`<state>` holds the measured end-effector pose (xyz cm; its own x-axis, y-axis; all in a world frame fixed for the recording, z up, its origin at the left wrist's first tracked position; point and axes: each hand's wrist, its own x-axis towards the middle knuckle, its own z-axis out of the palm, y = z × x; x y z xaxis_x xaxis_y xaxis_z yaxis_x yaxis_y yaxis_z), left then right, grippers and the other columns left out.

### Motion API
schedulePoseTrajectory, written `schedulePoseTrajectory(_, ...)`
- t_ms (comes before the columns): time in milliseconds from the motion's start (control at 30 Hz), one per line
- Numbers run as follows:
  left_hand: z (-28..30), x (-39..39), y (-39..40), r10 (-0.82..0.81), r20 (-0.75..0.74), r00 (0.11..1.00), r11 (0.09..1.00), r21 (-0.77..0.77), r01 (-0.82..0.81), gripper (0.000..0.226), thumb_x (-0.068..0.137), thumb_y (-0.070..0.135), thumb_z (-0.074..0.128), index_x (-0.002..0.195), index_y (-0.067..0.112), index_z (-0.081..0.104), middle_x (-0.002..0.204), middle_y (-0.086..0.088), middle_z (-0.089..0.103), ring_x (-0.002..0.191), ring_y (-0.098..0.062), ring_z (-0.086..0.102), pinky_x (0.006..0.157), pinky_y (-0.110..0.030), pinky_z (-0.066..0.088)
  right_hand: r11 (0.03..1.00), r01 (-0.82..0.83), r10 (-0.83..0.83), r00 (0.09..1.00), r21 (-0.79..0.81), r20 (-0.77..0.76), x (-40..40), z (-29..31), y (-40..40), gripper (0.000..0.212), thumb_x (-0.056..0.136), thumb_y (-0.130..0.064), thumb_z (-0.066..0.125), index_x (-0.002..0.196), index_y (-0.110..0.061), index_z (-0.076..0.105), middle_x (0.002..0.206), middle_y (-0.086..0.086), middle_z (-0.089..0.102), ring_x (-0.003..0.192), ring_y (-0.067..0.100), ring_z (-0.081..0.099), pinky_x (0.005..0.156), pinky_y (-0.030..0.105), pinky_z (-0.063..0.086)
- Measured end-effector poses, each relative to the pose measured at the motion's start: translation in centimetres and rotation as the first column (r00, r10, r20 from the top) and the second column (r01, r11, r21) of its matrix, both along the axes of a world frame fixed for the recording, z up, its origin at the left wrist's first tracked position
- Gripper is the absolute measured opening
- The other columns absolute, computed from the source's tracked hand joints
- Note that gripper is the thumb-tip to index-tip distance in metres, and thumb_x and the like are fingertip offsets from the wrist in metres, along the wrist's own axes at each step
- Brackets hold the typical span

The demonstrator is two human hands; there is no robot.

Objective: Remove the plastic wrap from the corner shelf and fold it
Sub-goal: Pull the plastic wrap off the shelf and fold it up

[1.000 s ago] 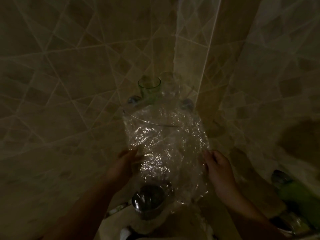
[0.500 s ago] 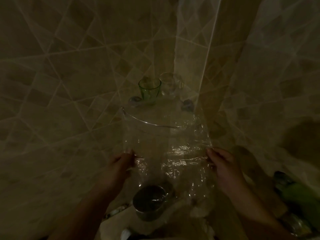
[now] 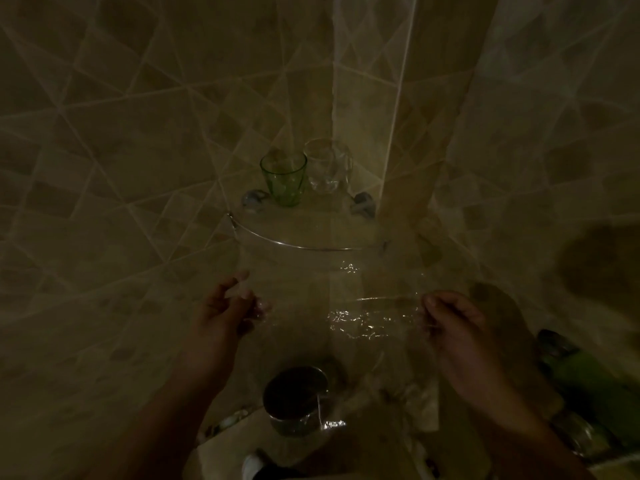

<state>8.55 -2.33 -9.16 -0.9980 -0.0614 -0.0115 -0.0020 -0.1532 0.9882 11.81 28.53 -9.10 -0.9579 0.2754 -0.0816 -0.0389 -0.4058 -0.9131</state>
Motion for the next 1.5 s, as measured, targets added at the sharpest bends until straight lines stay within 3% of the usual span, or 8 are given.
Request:
schedulePoseTrajectory(300,4.7,2.4,0.6,0.058,-0.18,0.982,0.976,-0.196,-0.093,0.02,0.084,0.013,0.063,0.098,0.027,0.067,0.078,0.006,0.074,0.069,-0.005,0.066,0.06,-0.018,0.05,0.988,0.098,-0.08,0.985,0.115,-0.156,0.7,2.9,-0.6,0.008,0.071,-0.03,0.068,0.078,-0.027,0.07,0.068,-0.006,0.07,0.064,0.008,0.061,0.061,0.019,0.052)
schedulePoseTrajectory(467,6.2,2.8,0.3,0.047,-0.212,0.976,0.96,-0.262,-0.103,0.042,0.081,-0.012,0.061,0.089,0.029,0.067,0.081,0.018,0.072,0.074,0.004,0.065,0.065,-0.011,0.051,0.943,0.124,-0.054,0.973,0.31,-0.224,1.0,4.1,-0.2,0.044,0.081,0.005,0.062,0.102,-0.033,0.054,0.079,-0.004,0.074,0.066,0.006,0.067,0.058,0.017,0.054)
schedulePoseTrajectory(700,8.9,2.8,-0.2,0.022,-0.294,0.955,0.938,-0.325,-0.122,0.047,0.077,-0.013,0.064,0.097,0.03,0.064,0.078,0.018,0.07,0.072,0.005,0.064,0.065,-0.008,0.051,0.905,0.024,0.096,0.961,0.424,-0.259,1.3,6.1,1.1,0.047,0.065,-0.015,0.071,0.103,-0.042,0.067,0.078,-0.014,0.072,0.072,-0.002,0.066,0.063,0.012,0.053)
schedulePoseTrajectory(800,10.0,3.3,-0.3,-0.022,-0.386,0.922,0.838,-0.51,-0.194,0.044,0.078,-0.002,0.068,0.096,0.037,0.063,0.088,0.02,0.068,0.075,0.006,0.064,0.065,-0.004,0.048,0.809,0.091,0.073,0.965,0.58,-0.253,1.1,6.6,1.5,0.053,0.072,-0.003,0.073,0.1,-0.048,0.067,0.082,-0.022,0.072,0.077,-0.006,0.066,0.065,0.004,0.048)
schedulePoseTrajectory(967,11.6,3.8,-0.7,-0.09,-0.516,0.852,0.759,-0.589,-0.277,0.029,0.074,0.007,0.077,0.078,0.031,0.061,0.089,0.014,0.064,0.075,-0.001,0.061,0.064,-0.006,0.045,0.443,0.289,-0.029,0.951,0.849,-0.308,2.3,9.0,1.9,0.03,0.077,-0.049,0.062,0.106,-0.056,0.058,0.104,-0.031,0.061,0.091,-0.004,0.061,0.07,0.009,0.048)
schedulePoseTrajectory(1100,12.6,4.1,-0.5,-0.103,-0.556,0.825,0.91,-0.388,-0.148,0.006,0.075,0.022,0.063,0.077,0.027,0.061,0.099,0.012,0.066,0.103,-0.006,0.061,0.079,-0.014,0.049,0.241,0.44,0.051,0.884,0.865,-0.464,3.0,10.0,2.4,0.012,0.084,-0.038,0.059,0.094,-0.037,0.065,0.107,-0.006,0.052,0.093,-0.011,0.051,0.077,-0.002,0.034)
schedulePoseTrajectory(1333,15.1,1.9,1.8,-0.123,-0.604,0.787,0.934,-0.338,-0.113,0.008,0.083,0.026,0.062,0.087,0.033,0.06,0.083,0.005,0.066,0.079,-0.024,0.064,0.071,-0.041,0.053,0.156,0.162,0.06,0.983,0.974,-0.173,2.7,12.4,2.1,0.021,0.08,-0.055,0.062,0.097,-0.043,0.063,0.107,-0.02,0.061,0.097,0.012,0.06,0.085,0.028,0.043)
schedulePoseTrajectory(1500,16.6,-1.0,4.3,-0.416,-0.567,0.711,0.815,-0.58,0.015,0.007,0.088,0.021,0.059,0.092,0.027,0.058,0.084,0.007,0.063,0.078,-0.012,0.063,0.07,-0.03,0.051,0.26,-0.168,0.279,0.956,0.951,0.093,1.6,12.6,-0.8,0.058,0.062,-0.071,0.059,0.118,-0.06,0.045,0.105,-0.043,0.056,0.097,-0.019,0.052,0.078,0.006,0.044)
